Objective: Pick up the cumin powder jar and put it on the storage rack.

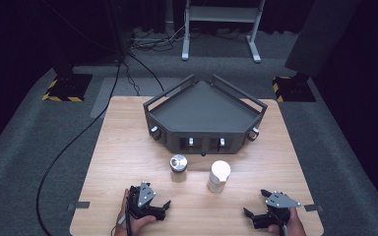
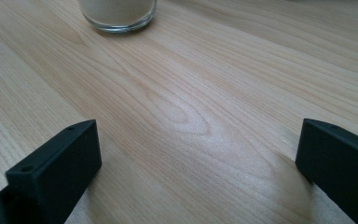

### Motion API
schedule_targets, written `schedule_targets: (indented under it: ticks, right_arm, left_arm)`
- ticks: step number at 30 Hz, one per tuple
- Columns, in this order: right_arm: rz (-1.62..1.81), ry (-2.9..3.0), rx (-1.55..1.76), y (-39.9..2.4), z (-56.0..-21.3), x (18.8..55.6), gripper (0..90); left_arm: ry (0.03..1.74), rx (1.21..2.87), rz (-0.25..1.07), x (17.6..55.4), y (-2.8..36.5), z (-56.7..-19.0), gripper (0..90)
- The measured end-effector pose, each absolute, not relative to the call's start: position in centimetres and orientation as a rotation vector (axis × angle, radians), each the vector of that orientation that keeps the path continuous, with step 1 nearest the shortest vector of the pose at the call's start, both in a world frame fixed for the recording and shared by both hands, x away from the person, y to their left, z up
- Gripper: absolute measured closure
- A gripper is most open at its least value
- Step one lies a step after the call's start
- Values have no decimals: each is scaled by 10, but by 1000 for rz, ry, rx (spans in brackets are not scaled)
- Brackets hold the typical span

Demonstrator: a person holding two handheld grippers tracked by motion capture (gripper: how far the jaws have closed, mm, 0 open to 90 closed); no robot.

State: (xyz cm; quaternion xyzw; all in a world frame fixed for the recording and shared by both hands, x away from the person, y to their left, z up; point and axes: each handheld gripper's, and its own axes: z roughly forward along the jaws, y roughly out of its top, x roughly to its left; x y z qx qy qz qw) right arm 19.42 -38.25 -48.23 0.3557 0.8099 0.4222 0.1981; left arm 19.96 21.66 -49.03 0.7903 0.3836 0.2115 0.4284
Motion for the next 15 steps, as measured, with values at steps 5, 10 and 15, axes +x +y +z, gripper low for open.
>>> schedule_targets:
  ticks: [5, 10, 15]
  right_arm:
    - [1182, 2267, 994, -383, -482, 194, 0]
    - [1182, 2267, 994, -383, -482, 194, 0]
    - [1181, 2266, 996, -382, -482, 194, 0]
  left_arm:
    - [983, 1933, 528, 197, 215, -488, 7]
    - [991, 1892, 525, 197, 211, -486, 6]
    - [1010, 1835, 494, 202, 203, -482, 7]
